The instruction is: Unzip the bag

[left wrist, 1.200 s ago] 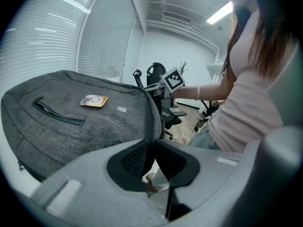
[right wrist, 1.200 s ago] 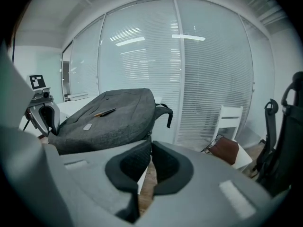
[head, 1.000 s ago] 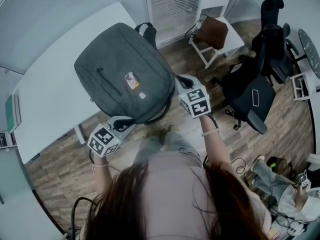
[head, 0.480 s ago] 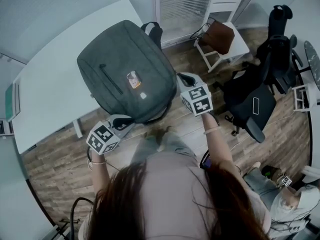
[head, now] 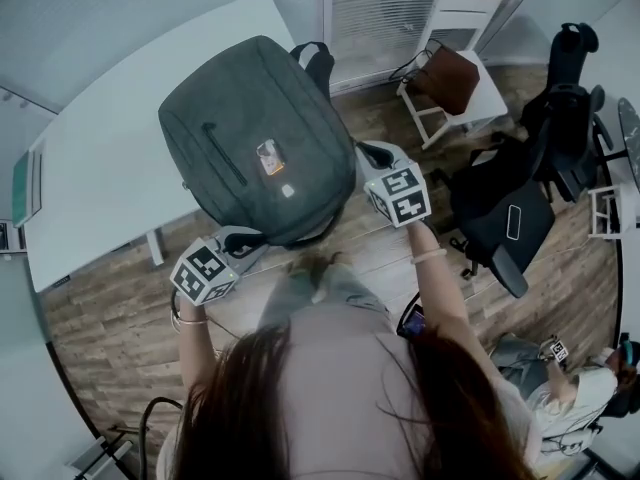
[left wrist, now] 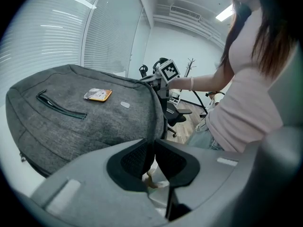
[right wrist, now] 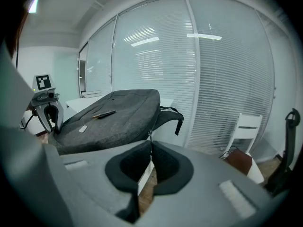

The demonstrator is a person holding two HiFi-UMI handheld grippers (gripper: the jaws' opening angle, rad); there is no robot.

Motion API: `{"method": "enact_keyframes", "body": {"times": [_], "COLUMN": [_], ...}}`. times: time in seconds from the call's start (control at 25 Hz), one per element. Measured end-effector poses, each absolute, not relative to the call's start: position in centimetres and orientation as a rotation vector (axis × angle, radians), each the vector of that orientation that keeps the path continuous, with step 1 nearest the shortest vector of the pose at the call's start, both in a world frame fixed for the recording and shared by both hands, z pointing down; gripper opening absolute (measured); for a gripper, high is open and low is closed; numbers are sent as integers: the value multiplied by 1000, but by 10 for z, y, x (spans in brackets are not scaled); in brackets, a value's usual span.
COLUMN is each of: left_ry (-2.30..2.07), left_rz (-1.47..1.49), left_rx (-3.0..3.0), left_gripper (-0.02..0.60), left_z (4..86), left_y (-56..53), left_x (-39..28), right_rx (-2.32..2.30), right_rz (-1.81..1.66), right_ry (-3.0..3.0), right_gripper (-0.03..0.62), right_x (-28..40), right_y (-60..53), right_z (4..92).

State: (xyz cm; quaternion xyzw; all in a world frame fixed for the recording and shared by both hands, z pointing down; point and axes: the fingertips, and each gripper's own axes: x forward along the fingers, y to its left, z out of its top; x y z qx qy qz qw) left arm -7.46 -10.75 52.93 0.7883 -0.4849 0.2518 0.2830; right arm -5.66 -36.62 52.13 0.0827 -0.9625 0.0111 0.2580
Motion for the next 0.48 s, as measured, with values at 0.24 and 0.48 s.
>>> {"method": "enact_keyframes", "body": {"times": [0.24,0.48], "left_ry": [-1294,-1299], "left_rz": [683,682], "left_rx": [2098,2090], "left_gripper": [57,57], "left_z": [530,531], "left_y": [-107,-108], "left_x": [-75,-75], "right_rx": [135,106], "right_rz": [16,-2], "right_ry": [-2615,-2621], "right_gripper": [11,11], "right_x": [-66,-75], "right_y": [-372,-377], "right_z": [519,520]}}
